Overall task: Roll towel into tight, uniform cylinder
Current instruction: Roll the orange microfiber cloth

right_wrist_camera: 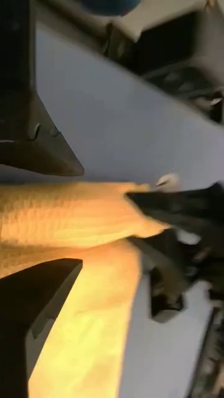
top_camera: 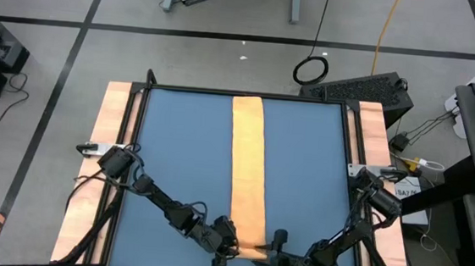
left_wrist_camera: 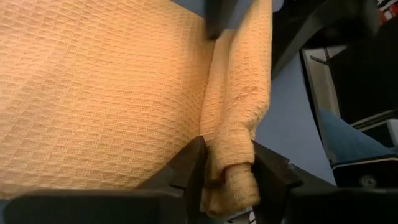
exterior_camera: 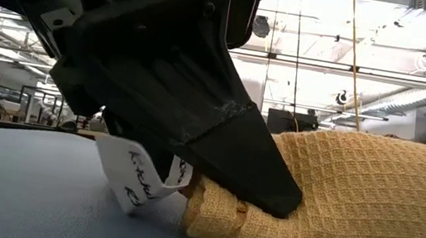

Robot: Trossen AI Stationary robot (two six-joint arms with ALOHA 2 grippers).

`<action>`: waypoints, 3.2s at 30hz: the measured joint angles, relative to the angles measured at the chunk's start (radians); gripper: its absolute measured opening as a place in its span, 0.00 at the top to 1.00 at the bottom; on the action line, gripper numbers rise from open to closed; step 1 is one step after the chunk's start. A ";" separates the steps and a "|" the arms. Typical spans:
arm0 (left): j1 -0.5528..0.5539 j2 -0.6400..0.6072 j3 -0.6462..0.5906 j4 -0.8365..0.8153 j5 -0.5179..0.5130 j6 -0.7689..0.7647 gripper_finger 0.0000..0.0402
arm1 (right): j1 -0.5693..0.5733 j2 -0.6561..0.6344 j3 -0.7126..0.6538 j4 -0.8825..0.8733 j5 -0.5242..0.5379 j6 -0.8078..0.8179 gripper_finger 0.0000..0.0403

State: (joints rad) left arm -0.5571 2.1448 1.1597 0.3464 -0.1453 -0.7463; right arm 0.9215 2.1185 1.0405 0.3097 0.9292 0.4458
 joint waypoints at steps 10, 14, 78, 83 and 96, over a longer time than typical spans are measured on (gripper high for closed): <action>0.014 0.000 0.000 0.007 0.041 -0.003 0.95 | 0.037 -0.009 0.000 0.182 -0.012 -0.182 0.46; 0.014 0.000 0.000 0.007 0.052 -0.006 0.93 | 0.036 0.031 0.000 0.232 -0.036 -0.222 0.46; -0.192 -0.062 0.001 0.018 -0.467 0.523 0.46 | -0.059 0.049 0.001 0.039 -0.125 0.171 0.46; -0.183 -0.033 0.001 0.050 -0.470 0.548 0.46 | -0.063 0.050 0.001 0.040 -0.125 0.197 0.46; -0.117 -0.018 0.001 0.054 -0.367 0.716 0.46 | -0.073 0.051 0.000 0.063 -0.151 0.127 0.46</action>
State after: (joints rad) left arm -0.6740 2.1264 1.1610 0.4007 -0.5118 -0.0302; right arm 0.8485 2.1693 1.0404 0.3725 0.7783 0.5724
